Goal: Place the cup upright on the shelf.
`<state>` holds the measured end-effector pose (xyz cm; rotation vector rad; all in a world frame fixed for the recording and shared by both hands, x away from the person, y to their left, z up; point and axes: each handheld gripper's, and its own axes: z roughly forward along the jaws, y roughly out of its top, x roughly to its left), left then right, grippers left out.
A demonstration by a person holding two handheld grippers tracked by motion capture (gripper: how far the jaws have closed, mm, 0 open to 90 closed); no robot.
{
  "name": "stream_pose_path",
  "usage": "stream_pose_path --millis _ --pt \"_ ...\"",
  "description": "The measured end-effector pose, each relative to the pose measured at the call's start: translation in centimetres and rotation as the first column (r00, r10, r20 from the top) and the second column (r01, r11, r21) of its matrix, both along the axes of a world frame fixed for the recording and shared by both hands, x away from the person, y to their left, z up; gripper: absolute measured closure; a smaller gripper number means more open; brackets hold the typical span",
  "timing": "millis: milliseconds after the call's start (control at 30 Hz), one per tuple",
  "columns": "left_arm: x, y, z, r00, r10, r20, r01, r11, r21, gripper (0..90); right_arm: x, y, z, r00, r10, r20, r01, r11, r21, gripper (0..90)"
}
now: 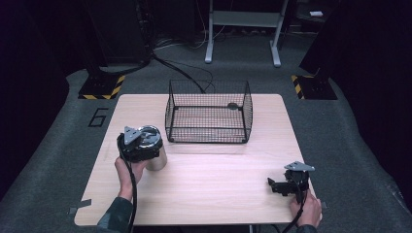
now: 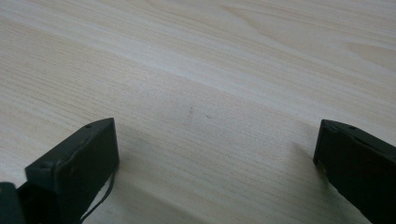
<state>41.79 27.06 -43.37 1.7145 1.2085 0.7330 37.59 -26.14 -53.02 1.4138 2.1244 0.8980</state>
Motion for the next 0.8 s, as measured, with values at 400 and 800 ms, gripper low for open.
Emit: stream_pose_path --millis 400,800 --pt "-0.6 0.2 0.6 0.9993 -0.036 0.006 0.036 0.9993 0.009 4.1 0.0 0.0 0.0 1.0000 0.000 0.000 0.000 1.0000 0.000 0.0" --pt "-1.1 -0.3 1.6 0.9965 -0.083 0.011 0.082 0.9964 0.021 4.1 0.0 0.0 0.0 1.0000 0.000 0.000 0.000 1.0000 0.000 0.0"
